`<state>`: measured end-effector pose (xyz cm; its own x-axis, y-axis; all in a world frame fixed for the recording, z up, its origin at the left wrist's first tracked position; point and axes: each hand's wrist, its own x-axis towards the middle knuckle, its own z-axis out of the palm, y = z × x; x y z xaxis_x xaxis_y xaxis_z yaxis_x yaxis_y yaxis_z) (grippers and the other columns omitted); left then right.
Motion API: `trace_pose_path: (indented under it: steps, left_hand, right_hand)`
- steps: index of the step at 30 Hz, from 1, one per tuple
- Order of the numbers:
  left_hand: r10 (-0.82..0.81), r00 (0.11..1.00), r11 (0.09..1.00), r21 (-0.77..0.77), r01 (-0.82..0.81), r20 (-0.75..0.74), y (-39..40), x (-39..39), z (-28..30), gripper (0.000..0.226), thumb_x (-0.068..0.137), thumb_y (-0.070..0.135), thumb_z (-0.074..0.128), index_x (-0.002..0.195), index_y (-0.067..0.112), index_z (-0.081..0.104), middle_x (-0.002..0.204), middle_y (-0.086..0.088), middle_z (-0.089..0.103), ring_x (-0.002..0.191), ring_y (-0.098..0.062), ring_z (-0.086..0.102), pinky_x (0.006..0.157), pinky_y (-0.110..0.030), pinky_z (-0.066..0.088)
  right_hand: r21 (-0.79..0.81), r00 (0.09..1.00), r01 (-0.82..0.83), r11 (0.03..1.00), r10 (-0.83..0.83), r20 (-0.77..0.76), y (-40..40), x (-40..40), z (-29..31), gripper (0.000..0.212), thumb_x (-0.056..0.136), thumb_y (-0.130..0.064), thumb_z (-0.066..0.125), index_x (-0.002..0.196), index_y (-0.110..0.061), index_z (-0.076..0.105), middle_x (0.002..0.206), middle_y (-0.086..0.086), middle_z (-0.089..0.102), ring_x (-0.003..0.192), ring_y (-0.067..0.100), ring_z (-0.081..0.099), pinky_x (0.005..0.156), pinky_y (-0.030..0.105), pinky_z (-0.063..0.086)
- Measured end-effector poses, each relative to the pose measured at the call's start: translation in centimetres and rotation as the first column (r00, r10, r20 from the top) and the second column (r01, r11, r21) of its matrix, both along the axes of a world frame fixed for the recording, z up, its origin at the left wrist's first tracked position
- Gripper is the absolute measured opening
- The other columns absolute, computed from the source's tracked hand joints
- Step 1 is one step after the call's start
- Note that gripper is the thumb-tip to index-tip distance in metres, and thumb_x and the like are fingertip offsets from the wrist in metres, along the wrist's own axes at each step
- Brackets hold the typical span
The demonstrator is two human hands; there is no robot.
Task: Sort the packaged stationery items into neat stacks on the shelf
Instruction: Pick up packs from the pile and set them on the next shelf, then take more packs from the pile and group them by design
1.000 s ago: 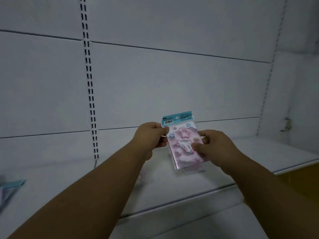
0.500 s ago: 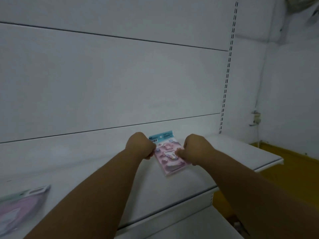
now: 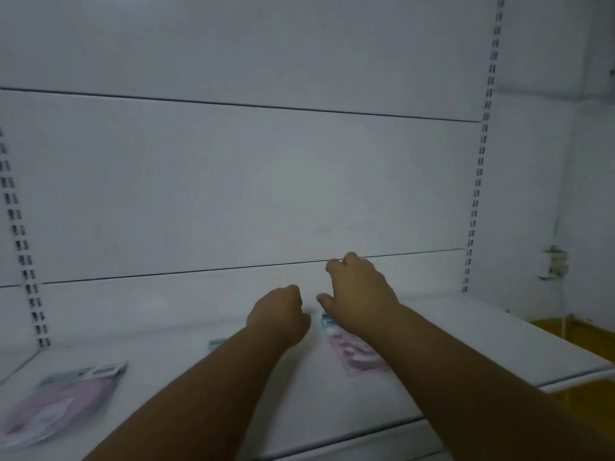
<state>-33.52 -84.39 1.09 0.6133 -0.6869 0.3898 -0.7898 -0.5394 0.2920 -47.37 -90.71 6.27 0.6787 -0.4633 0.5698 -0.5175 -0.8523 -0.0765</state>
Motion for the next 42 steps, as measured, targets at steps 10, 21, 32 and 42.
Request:
trace_pose_path:
  steps: [10,21,32,42]
  left_hand:
    - [0.313,0.948,0.949,-0.057,-0.311,0.049,31.9,7.6,1.3,0.033,0.083,0.05,0.058,0.107,0.027,0.057,0.101,0.005,0.064,0.088,-0.014,0.057,0.077,-0.029,0.048]
    - [0.636,0.771,0.771,-0.027,-0.636,0.015,67.5,11.4,0.9,0.036,0.085,0.048,0.055,0.114,0.026,0.058,0.108,0.002,0.066,0.093,-0.016,0.059,0.078,-0.031,0.049]
    - [0.625,0.78,0.775,-0.101,-0.624,-0.032,73.2,24.5,-0.4,0.035,0.086,0.048,0.057,0.112,0.026,0.061,0.108,0.003,0.067,0.09,-0.014,0.061,0.08,-0.032,0.052]
    - [0.754,0.643,0.65,-0.009,-0.76,0.135,76.9,37.6,-0.6,0.04,0.087,0.051,0.047,0.1,0.017,0.064,0.1,-0.005,0.067,0.091,-0.024,0.061,0.076,-0.033,0.047]
  right_hand:
    - [-0.16,0.853,-0.501,0.85,0.517,0.075,26.7,11.8,6.3,0.052,0.086,-0.045,0.057,0.127,-0.017,0.042,0.118,0.009,0.054,0.101,0.027,0.054,0.084,0.04,0.045]
    - [0.037,0.694,-0.716,0.697,0.717,-0.07,57.9,22.7,8.2,0.058,0.082,-0.052,0.056,0.128,-0.019,0.044,0.123,0.012,0.052,0.104,0.032,0.054,0.085,0.042,0.046]
    - [0.008,0.718,-0.686,0.727,0.679,-0.152,64.9,35.8,6.7,0.058,0.082,-0.052,0.057,0.128,-0.018,0.046,0.124,0.012,0.052,0.104,0.032,0.055,0.087,0.043,0.048]
    - [0.062,0.754,-0.636,0.769,0.637,-0.159,68.1,45.0,5.9,0.055,0.082,-0.055,0.057,0.125,-0.021,0.049,0.122,0.009,0.053,0.102,0.029,0.056,0.087,0.042,0.048]
